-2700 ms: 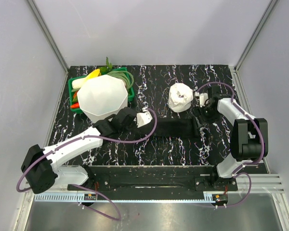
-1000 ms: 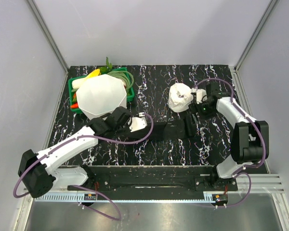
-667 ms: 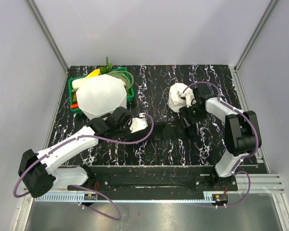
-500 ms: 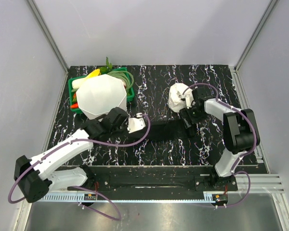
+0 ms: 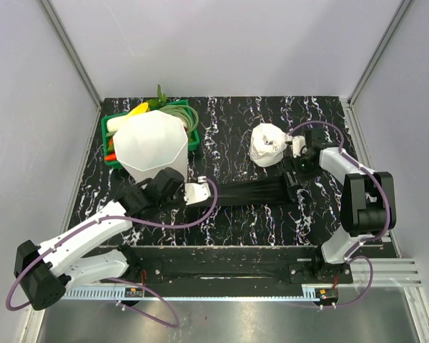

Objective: Put the trash bags into the trash bin
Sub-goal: Unfold the trash bag at the center of the board.

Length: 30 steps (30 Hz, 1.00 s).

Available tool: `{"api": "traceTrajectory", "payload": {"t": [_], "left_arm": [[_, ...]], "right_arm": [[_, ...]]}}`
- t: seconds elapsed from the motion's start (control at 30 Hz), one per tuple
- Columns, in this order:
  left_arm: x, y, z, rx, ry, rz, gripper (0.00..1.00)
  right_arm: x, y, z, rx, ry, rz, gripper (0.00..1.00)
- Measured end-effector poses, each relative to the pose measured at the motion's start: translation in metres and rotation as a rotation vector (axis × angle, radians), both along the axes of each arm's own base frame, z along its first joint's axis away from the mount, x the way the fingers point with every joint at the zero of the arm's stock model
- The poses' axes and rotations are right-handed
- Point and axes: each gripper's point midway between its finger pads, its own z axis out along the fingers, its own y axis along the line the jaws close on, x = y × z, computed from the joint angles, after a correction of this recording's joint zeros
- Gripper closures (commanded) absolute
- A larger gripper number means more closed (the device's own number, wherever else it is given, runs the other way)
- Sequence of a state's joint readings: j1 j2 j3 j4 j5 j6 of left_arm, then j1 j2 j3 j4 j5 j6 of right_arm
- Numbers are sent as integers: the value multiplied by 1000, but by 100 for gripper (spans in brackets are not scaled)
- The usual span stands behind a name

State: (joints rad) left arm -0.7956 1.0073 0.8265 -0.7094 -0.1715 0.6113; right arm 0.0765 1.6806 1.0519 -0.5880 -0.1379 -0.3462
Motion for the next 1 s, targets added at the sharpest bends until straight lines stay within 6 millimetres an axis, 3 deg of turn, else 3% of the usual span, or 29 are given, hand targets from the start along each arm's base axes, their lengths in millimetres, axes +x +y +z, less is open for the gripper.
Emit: {"api": "traceTrajectory", "payload": {"t": [0.27, 0.6, 0.77, 1.0], "left_arm": [[-6, 26, -25, 115, 11, 33, 100], [-5, 32, -29, 146, 14, 50, 100], [-4, 30, -43, 175, 50, 51, 83], [-2, 19, -68, 237, 164, 42, 72]], "right_arm": [[-4, -31, 8, -58, -16, -28, 18], [-18, -27, 18, -36, 6, 1, 17], [-18, -13, 32, 39, -9, 19, 17], [-16, -1, 35, 105, 2, 41, 17]]}}
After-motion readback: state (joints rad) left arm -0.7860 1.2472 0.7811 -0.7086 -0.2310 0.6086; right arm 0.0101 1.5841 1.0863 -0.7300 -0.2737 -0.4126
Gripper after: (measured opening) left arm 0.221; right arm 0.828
